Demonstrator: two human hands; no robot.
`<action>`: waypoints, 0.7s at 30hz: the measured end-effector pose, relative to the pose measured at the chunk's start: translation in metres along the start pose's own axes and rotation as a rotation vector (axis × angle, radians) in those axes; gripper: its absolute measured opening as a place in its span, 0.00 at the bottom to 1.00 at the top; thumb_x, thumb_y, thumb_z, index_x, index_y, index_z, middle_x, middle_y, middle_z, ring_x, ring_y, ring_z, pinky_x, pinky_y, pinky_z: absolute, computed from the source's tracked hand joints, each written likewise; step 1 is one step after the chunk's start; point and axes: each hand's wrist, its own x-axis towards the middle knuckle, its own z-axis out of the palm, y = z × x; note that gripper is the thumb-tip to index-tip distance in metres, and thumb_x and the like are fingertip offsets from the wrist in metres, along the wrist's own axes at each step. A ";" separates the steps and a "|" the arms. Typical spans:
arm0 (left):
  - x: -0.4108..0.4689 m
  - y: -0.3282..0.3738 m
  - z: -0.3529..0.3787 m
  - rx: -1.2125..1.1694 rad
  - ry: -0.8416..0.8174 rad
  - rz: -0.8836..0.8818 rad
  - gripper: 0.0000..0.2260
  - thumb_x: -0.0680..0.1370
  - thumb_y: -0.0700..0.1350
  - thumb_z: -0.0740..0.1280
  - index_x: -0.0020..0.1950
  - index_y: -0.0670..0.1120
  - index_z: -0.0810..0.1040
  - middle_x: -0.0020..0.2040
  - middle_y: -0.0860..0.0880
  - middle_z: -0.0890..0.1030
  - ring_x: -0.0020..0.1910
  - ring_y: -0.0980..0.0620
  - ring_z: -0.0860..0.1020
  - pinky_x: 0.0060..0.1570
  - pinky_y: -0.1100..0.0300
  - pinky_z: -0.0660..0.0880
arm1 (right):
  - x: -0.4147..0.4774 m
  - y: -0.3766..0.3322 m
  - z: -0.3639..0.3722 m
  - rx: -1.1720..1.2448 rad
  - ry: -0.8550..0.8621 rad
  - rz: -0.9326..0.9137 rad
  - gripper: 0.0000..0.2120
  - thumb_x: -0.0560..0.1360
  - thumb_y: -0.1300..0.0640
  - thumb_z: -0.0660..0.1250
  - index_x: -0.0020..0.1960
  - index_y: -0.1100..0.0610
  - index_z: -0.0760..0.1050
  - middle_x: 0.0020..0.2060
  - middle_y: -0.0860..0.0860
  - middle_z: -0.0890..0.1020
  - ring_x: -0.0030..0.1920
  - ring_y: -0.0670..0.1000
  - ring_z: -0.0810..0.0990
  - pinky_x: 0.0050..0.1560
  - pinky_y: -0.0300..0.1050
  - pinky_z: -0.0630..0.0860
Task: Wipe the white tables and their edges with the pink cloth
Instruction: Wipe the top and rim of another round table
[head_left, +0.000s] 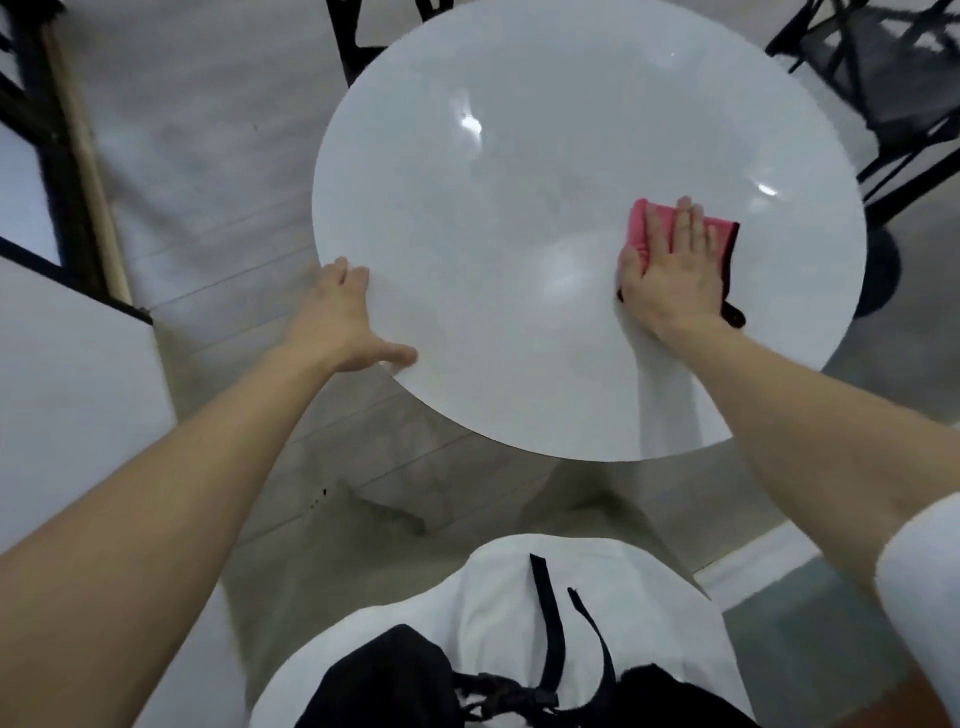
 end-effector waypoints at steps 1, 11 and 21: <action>0.003 0.002 0.002 -0.011 -0.032 -0.032 0.63 0.62 0.66 0.85 0.86 0.45 0.56 0.87 0.44 0.53 0.85 0.44 0.55 0.81 0.45 0.61 | -0.008 -0.020 0.006 0.012 0.008 -0.053 0.38 0.83 0.38 0.42 0.89 0.53 0.48 0.87 0.63 0.49 0.87 0.61 0.45 0.86 0.60 0.43; -0.001 0.004 0.019 -0.187 0.010 -0.232 0.77 0.55 0.62 0.89 0.89 0.50 0.40 0.89 0.46 0.41 0.88 0.43 0.48 0.84 0.43 0.55 | -0.015 -0.092 0.013 -0.131 -0.155 -1.240 0.29 0.89 0.38 0.48 0.88 0.40 0.47 0.88 0.51 0.50 0.88 0.52 0.46 0.87 0.55 0.44; -0.007 -0.021 0.024 -0.305 -0.012 -0.114 0.77 0.55 0.69 0.86 0.88 0.47 0.40 0.85 0.44 0.63 0.81 0.42 0.67 0.72 0.45 0.72 | -0.043 -0.175 0.034 -0.128 -0.069 -0.983 0.30 0.89 0.45 0.49 0.89 0.52 0.50 0.87 0.59 0.50 0.88 0.58 0.46 0.86 0.60 0.49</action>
